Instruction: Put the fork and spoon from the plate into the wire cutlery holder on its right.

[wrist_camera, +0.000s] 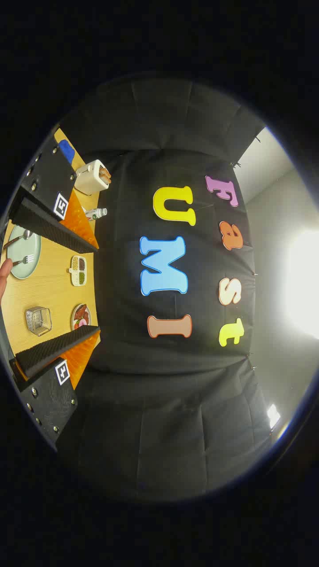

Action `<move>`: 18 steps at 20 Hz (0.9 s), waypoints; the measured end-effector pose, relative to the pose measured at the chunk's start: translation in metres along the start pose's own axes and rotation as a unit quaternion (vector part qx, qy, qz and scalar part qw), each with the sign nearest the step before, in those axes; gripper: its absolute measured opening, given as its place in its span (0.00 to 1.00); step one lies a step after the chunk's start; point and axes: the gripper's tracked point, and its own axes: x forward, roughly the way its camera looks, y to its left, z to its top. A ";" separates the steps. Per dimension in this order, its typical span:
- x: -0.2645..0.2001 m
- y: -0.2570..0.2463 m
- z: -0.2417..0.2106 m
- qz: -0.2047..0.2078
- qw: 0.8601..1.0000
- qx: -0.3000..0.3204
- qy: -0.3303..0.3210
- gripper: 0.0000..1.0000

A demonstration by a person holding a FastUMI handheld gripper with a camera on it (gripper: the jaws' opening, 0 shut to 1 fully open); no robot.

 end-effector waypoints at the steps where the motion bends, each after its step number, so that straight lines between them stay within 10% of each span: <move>1: 0.001 -0.002 0.003 -0.001 1.000 0.003 -0.002 0.99; 12: 0.018 -0.014 0.012 -0.019 1.000 0.003 -0.004 0.99; 18: 0.010 0.005 -0.007 0.042 0.999 -0.009 0.006 0.99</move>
